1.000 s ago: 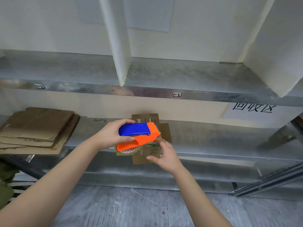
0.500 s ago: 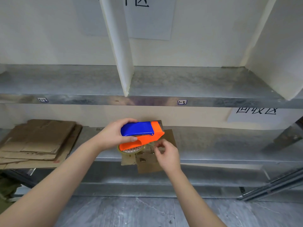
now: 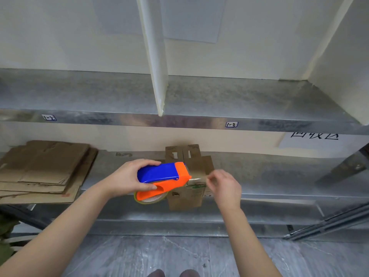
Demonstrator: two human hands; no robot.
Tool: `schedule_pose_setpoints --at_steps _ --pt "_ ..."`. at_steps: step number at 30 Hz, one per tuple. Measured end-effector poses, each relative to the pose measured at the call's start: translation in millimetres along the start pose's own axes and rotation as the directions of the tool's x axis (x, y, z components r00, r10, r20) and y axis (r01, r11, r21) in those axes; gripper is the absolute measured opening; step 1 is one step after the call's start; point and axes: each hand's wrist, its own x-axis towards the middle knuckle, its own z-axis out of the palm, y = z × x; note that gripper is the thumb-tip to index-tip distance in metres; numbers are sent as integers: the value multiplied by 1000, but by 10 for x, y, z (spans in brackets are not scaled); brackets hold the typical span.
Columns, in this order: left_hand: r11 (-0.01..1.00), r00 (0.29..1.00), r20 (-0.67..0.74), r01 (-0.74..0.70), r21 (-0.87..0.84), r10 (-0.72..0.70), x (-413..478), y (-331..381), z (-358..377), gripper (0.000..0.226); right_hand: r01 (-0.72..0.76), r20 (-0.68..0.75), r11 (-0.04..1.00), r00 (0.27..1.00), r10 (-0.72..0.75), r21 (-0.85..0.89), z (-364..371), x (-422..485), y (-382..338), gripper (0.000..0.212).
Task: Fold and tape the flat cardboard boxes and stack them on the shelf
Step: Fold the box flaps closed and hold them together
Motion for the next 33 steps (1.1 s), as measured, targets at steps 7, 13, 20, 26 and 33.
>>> schedule_pose_setpoints --at_steps 7,13,20,26,33 --pt "996 1000 23 5 94 -7 11 -194 -55 69 -182 192 961 971 142 209 114 96 39 11" --pt "995 999 -41 -16 96 20 78 -173 -22 70 -167 339 985 930 141 50 153 143 -5 12" --pt "985 999 36 -33 172 27 184 -109 171 70 -118 301 991 945 130 -56 184 -38 137 13" --pt "986 998 43 -47 159 41 222 -62 344 71 -270 224 958 943 244 92 311 -174 266 9" --pt "987 998 2 -64 145 64 265 -68 350 73 -267 80 959 962 261 91 457 -119 310 8"
